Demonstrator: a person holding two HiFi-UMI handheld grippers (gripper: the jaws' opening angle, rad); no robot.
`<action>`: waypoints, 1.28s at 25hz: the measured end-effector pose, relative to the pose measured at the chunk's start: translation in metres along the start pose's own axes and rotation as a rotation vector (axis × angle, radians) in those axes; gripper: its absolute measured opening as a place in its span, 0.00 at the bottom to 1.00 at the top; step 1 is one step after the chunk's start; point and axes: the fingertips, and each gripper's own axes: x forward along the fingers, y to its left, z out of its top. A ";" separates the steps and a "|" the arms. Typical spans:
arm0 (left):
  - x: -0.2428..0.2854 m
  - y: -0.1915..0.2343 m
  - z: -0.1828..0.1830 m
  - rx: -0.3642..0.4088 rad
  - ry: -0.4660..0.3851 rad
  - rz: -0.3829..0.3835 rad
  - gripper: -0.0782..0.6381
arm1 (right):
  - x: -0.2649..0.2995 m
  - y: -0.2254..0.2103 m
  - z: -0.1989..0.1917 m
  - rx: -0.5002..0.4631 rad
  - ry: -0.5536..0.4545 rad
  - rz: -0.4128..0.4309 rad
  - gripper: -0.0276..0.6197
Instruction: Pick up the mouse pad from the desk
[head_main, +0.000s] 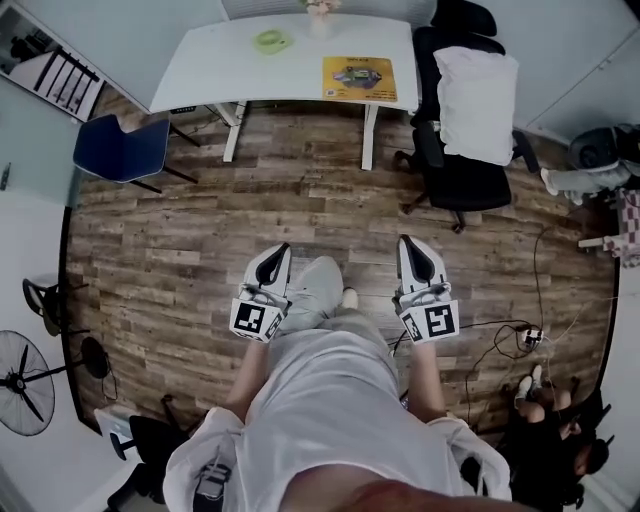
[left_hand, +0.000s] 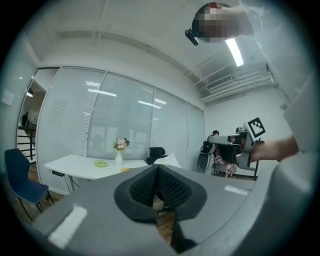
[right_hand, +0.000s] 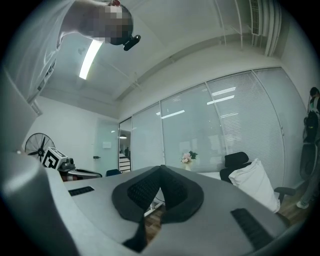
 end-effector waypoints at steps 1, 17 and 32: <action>0.001 0.003 -0.002 -0.010 -0.001 0.004 0.09 | 0.004 0.000 -0.001 -0.002 0.007 0.002 0.04; 0.069 0.111 0.000 -0.060 -0.015 -0.015 0.09 | 0.130 0.010 0.003 -0.001 0.064 0.029 0.04; 0.080 0.156 0.004 -0.089 -0.021 -0.088 0.09 | 0.161 0.012 0.012 0.000 0.065 -0.075 0.04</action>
